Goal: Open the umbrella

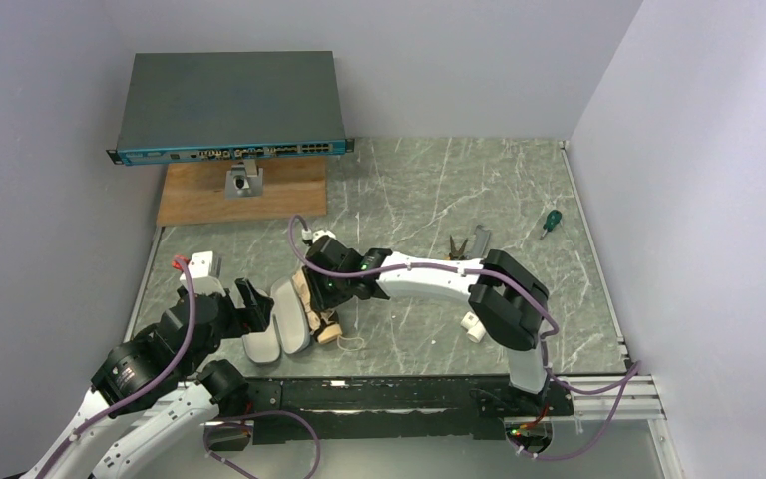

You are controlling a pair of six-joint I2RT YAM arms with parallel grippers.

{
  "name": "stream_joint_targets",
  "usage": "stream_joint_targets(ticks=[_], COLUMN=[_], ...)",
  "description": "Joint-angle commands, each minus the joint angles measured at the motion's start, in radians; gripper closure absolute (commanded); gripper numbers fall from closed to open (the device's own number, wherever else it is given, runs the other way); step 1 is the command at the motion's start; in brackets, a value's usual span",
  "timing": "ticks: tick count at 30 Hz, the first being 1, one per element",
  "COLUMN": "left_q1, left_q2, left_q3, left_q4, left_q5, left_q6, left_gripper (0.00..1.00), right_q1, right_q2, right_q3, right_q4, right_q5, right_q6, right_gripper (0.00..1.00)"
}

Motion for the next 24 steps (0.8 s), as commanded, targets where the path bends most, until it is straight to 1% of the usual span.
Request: stream_joint_targets(ticks=[1,4,9,10,11,13,15,16,17,24], left_q1=[0.004,0.003,0.004,0.003,0.004,0.003,0.004,0.003,0.004,0.004], left_q2=[-0.010,-0.015,-0.009,-0.005,-0.002,0.006,0.010,0.009,0.007,0.009], left_q3=[0.011,0.011,0.011,0.011,0.011,0.014,0.014,0.015,0.014,0.015], left_q4=[0.001,0.002,0.004,0.003,0.002,-0.001,-0.003,-0.004,-0.004,-0.008], left_q5=[-0.021,-0.021,-0.023,-0.023,-0.023,-0.024,-0.024,-0.024,-0.025,-0.030], left_q6=[0.000,0.001,0.002,0.002,0.000,0.000,-0.003,-0.004,-0.005,-0.010], left_gripper=[0.09,0.09,0.09,0.09,0.09,0.09,0.09,0.09,0.09,0.09], right_q1=[-0.011,-0.046,-0.110,-0.121,-0.131,-0.150,-0.168,-0.175,-0.183,-0.192], right_q2=[-0.103,-0.177,-0.265,-0.275,-0.281,-0.290,-0.297,-0.304,-0.311,-0.409], right_q3=[-0.028,-0.094,-0.230,-0.254,-0.282,-0.315,-0.343,-0.350,-0.354,-0.385], right_q4=[0.069,0.054,0.039,0.039,0.039,0.037,0.032,0.026,0.018,-0.029], right_q5=[0.002,0.050,0.097,0.094,0.086,0.078,0.074,0.073,0.074,0.130], right_q6=[-0.008,0.001,0.063,0.074,0.080,0.093,0.095,0.094,0.084,0.057], right_gripper=[0.83,0.83,0.82,0.78,0.67,0.49,0.21,0.05,0.01,0.00])
